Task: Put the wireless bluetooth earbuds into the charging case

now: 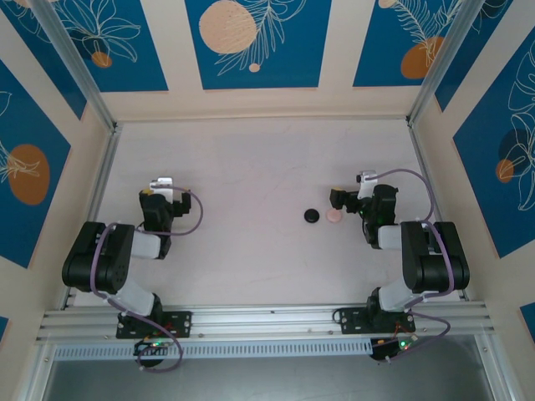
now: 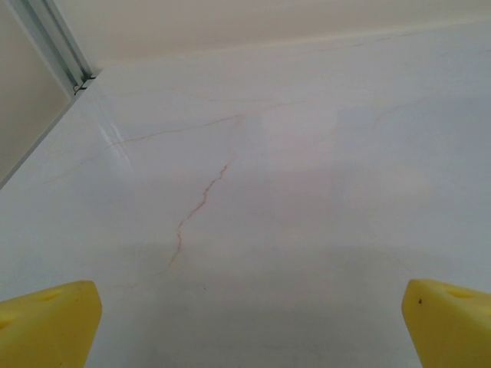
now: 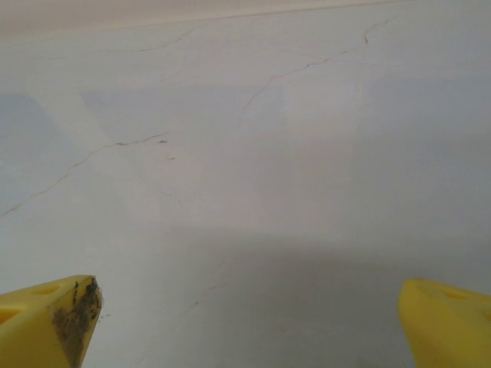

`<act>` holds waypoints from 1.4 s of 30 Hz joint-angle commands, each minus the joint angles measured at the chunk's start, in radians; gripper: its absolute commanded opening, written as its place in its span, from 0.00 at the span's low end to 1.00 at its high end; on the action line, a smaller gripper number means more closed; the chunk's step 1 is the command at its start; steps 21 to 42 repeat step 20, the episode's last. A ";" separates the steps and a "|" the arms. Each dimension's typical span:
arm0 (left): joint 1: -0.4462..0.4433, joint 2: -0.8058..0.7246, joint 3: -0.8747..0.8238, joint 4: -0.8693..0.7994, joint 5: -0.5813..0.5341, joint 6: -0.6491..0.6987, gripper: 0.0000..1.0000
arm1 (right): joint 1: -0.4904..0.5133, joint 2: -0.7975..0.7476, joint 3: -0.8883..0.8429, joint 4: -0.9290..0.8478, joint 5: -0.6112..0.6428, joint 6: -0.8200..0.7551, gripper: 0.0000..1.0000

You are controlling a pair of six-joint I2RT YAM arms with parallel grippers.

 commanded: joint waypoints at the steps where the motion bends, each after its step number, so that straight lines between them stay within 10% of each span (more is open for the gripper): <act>1: 0.005 -0.013 0.004 -0.002 0.016 -0.017 1.00 | -0.002 0.001 0.014 0.029 -0.011 0.009 0.99; 42: 0.005 -0.013 0.004 -0.002 0.020 -0.017 1.00 | -0.002 0.001 0.014 0.029 -0.012 0.010 0.99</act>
